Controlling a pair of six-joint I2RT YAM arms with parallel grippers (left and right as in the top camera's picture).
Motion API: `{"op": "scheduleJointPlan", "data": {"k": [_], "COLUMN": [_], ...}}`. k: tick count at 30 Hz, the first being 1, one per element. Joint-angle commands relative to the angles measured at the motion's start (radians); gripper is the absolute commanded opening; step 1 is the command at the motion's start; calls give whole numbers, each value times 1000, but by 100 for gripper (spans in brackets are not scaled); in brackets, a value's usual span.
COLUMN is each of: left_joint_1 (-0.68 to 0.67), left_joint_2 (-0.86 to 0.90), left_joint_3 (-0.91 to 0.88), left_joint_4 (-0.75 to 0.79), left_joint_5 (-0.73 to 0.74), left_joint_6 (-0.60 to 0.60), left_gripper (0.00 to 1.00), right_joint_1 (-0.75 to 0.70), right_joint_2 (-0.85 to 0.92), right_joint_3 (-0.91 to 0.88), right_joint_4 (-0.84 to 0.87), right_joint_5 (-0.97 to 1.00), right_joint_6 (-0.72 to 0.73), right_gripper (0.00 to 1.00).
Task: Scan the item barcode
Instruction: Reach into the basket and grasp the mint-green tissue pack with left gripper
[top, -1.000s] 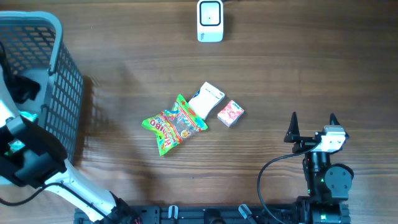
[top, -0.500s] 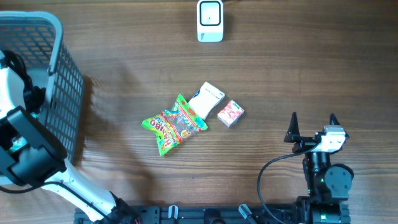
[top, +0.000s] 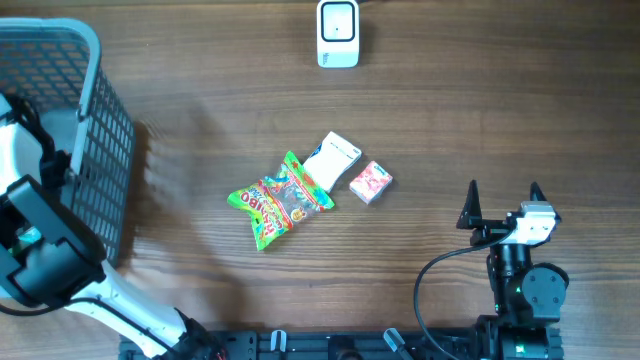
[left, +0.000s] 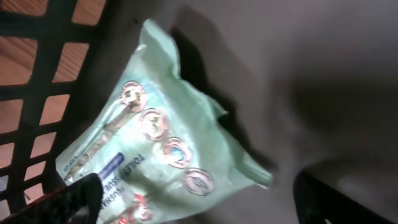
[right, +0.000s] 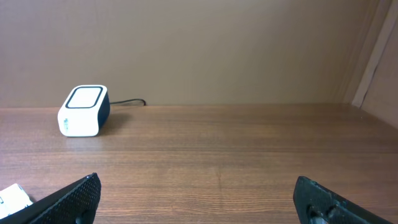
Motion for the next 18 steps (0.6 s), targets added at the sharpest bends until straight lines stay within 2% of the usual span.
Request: {"op": "scheduleJointPlan", "data": {"k": [1,2,5,8,9,13,16,18], "left_joint_1": [56,66,84,83,83,81,61,39], "left_joint_2": [29,29,29,29,29,17,-35,-101], "left_joint_3": [-34,-34,-34,-33,-33,-13,40,92], "left_joint_4": [-1,-1,6,5,2,-34,-83,-118], "left_joint_5": [12,35,126,126,126,126,127,191], "left_joint_6": [8,8,7,7,6,-2,-83,-113], "left_gripper": [84,79,52,9,4,4,4,4], "right_joint_1": [5,5,5,5,5,5,5,5], "right_joint_2": [-7,-7,-7,-7,-7,-7,-7,-7], "right_joint_3": [-1,-1,-1,-1,-1,-1,-1,-1], "right_joint_4": [6,6,6,6,6,6,6,6], "right_joint_5": [-1,-1,-1,-1,-1,-1,-1,-1], "right_joint_6": [-13,-14,-14,-14,-14,-14,-14,-14], "right_gripper": [100,100,100,100,100,100,100,100]}}
